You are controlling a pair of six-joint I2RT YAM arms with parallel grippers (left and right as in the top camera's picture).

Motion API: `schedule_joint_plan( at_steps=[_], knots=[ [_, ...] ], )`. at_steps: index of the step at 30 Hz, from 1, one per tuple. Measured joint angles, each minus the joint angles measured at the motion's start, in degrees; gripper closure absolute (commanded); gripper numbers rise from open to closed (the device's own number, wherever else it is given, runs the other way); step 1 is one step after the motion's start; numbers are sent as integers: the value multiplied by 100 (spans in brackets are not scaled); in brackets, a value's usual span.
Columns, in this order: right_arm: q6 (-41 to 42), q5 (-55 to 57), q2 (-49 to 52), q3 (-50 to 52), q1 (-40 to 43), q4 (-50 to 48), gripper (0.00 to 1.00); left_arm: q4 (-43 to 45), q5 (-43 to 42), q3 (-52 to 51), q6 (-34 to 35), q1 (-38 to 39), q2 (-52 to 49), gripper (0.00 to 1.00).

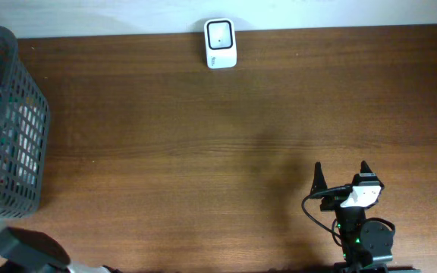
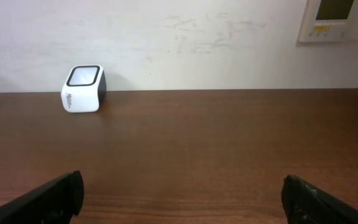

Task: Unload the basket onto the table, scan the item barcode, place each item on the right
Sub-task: 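Reach the left gripper into the grey basket toward the white tube, then grasp the white tube with the left gripper and place it on table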

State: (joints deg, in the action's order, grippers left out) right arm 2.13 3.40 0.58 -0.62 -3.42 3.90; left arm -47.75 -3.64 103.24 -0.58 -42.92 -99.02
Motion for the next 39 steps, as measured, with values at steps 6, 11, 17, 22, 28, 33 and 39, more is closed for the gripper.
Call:
schedule_joint_plan(
  at_steps=[6, 11, 17, 22, 28, 33, 39],
  knots=[
    [-2, 0, 0, 0, 0, 0, 2, -350, -1464, 24, -894, -474, -868, 7],
    [0, 0, 0, 0, 0, 0, 2, -461, -2138, 28, -1379, -468, -1550, 10],
    [0, 0, 0, 0, 0, 0, 2, -448, -2621, 28, -1867, -468, -2273, 12],
    [2, 0, 0, 0, 0, 0, 2, -444, -2710, 28, -1991, -468, -2717, 16],
    [2, 0, 0, 0, 0, 0, 2, -343, -2647, 37, -2114, -393, -2723, 23],
    [2, 0, 0, 0, 0, 0, 2, -203, -2269, 37, -2120, -35, -2723, 33],
    [2, 0, 0, 0, 0, 0, 2, 52, -1456, -181, -2133, 210, -2723, 69]
  ],
)
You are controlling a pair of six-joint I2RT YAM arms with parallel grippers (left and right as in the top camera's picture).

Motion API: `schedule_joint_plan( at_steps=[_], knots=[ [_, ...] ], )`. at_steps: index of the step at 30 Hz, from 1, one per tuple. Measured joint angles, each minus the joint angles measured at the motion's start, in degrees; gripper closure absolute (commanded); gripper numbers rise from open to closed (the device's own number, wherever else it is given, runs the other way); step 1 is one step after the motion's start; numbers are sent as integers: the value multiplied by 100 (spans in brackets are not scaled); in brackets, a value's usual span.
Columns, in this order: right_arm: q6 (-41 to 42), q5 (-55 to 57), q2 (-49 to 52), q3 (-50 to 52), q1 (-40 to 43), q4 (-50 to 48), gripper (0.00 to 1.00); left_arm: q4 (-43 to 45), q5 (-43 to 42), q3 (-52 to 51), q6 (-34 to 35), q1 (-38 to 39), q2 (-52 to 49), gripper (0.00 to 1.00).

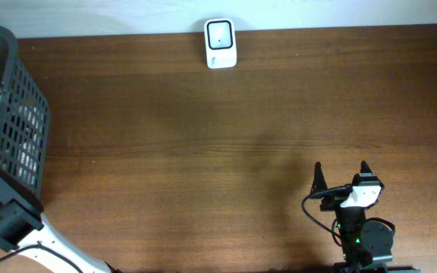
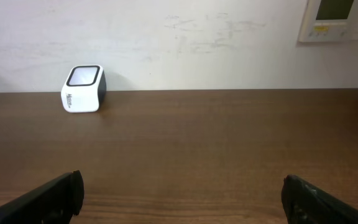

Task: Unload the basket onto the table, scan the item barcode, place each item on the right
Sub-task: 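Grasp the white tube with the left gripper and place it on table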

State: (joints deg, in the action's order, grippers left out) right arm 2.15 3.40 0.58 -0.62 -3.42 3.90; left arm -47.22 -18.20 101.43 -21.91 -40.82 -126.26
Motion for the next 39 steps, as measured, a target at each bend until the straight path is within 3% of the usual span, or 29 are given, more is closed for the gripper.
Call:
schedule_joint_plan(
  at_steps=[3, 4, 6, 7, 16, 23, 26, 29, 31, 34, 39],
  knots=[
    [-2, 0, 0, 0, 0, 0, 2, 39, 352, 0, 136, 37, 2, 69],
    [0, 0, 0, 0, 0, 0, 2, 50, 404, 0, 157, 48, 2, 73],
    [-2, 0, 0, 0, 0, 0, 2, 61, 481, 0, 181, 59, 2, 98],
    [-2, 0, 0, 0, 0, 0, 2, 68, 505, 0, 208, 59, 4, 100],
    [-2, 0, 0, 0, 0, 0, 2, -232, 822, 372, 660, 46, 234, 100],
    [-2, 0, 0, 0, 0, 0, 2, 37, 584, 1731, 1744, 94, 2531, 100],
    [0, 0, 0, 0, 0, 0, 2, -114, 238, 1816, 1912, 785, 3475, 100],
    [0, -2, 0, 0, 0, 0, 2, -957, 31, 1836, 1963, 1912, 3707, 100],
    [-4, 0, 0, 0, 0, 0, 2, -1587, 24, 1670, 1982, 2686, 3574, 100],
    [-2, 0, 0, 0, 0, 0, 2, -1816, 136, 975, 2055, 3853, 3121, 100],
    [0, 0, 0, 0, 0, 0, 2, -1353, 769, -424, 2903, 5246, 2267, 100]
  ],
)
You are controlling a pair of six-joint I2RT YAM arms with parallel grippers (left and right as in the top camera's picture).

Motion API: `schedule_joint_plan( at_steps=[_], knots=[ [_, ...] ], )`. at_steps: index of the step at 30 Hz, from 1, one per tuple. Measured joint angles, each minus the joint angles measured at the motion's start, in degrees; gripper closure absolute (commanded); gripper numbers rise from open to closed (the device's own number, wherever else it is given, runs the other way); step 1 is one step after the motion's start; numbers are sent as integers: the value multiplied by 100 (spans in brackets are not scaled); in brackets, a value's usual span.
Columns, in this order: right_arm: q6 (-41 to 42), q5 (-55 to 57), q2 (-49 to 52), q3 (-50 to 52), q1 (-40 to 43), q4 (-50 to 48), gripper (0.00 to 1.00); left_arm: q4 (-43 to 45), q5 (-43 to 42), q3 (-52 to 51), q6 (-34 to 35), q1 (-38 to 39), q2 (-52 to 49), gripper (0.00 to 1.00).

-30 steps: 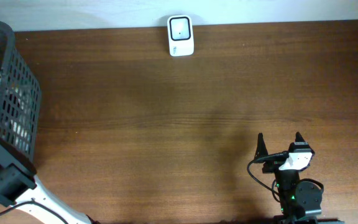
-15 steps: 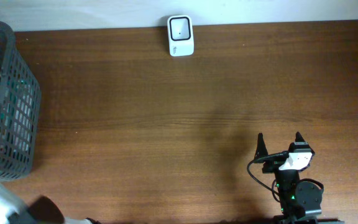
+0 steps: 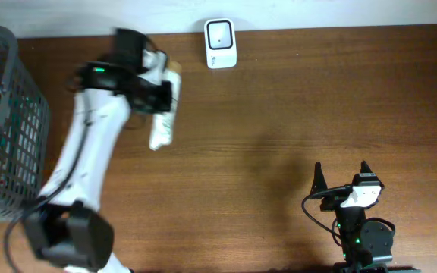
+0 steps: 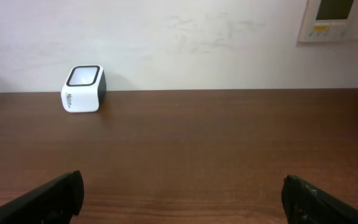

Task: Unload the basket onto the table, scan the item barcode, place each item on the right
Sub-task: 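Grasp the white tube with the left gripper and place it on table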

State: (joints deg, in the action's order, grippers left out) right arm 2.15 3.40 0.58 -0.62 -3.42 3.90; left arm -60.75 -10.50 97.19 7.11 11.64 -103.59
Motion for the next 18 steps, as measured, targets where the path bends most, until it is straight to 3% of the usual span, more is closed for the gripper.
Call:
schedule_joint_plan(
  at_steps=[6, 11, 12, 13, 15, 18],
  knots=[
    [0, 0, 0, 0, 0, 0, 2, 592, 426, -343, 1344, 896, -1126, 100],
    [-2, 0, 0, 0, 0, 0, 2, 629, 1429, -367, 1766, 1274, -1668, 100],
    [-4, 0, 0, 0, 0, 0, 2, 654, 1532, -367, 1788, 1300, -1687, 85],
    [-2, 0, 0, 0, 0, 0, 2, 693, 1624, -367, 1805, 1329, -1705, 61],
    [2, 0, 0, 0, 0, 0, 2, 706, 1749, -367, 1847, 1375, -1746, 44],
    [-2, 0, 0, 0, 0, 0, 2, 702, 1810, -365, 1897, 1425, -1751, 35]
  ],
)
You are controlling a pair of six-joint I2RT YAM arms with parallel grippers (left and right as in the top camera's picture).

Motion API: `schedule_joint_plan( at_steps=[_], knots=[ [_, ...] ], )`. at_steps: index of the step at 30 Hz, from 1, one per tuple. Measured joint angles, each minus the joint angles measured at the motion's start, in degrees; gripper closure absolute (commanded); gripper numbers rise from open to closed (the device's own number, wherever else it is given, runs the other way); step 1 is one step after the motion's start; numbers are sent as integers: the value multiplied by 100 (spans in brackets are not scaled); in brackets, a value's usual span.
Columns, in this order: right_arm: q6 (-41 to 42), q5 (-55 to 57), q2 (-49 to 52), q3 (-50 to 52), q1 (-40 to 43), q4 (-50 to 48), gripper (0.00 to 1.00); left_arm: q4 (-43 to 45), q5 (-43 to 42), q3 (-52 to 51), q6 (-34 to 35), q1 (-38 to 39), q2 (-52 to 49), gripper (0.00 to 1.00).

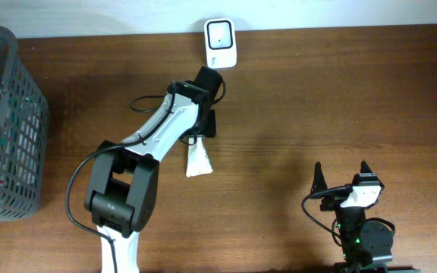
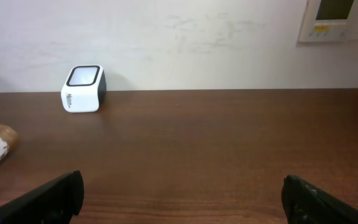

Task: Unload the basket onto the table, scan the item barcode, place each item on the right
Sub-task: 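Grasp the white tube with the left gripper and place it on table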

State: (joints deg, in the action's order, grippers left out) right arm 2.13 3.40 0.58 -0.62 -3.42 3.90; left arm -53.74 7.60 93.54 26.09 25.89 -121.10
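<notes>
The white barcode scanner [image 1: 220, 43] stands at the table's far edge, its window facing up; the right wrist view shows this scanner [image 2: 83, 88] against the wall. My left gripper [image 1: 202, 133] is a little in front of it, shut on a white tube [image 1: 198, 160] near its brown-capped end. The tube's body points toward the near edge. That tube shows at the left edge of the right wrist view. My right gripper [image 1: 341, 175] rests at the near right, open, its fingers [image 2: 55, 196] wide apart with nothing between them.
A dark wire basket [image 1: 10, 125] with several packaged goods stands at the left edge of the table. A wall panel [image 2: 340, 18] hangs at the back right. My left arm stretches from the near left edge toward the scanner.
My left gripper has moved right and nearer with the tube, from left of the scanner to just in front of it. The tube now shows in the right wrist view. The right arm has not moved.
At first my left arm was at the near left corner beside the basket. Then it was reaching into the basket. After that it held the white tube over the table left of the scanner, and now holds it in front of the scanner.
</notes>
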Motion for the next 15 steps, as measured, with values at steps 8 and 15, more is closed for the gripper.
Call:
schedule_joint_plan(
  at_steps=[8, 15],
  knots=[
    [0, 0, 0, 0, 0, 0, 2, -1110, -44, 2201, -461, -140, 184, 18],
    [0, 0, 0, 0, 0, 0, 2, -1523, 326, 4118, -1185, -2024, 1781, 10]
  ],
)
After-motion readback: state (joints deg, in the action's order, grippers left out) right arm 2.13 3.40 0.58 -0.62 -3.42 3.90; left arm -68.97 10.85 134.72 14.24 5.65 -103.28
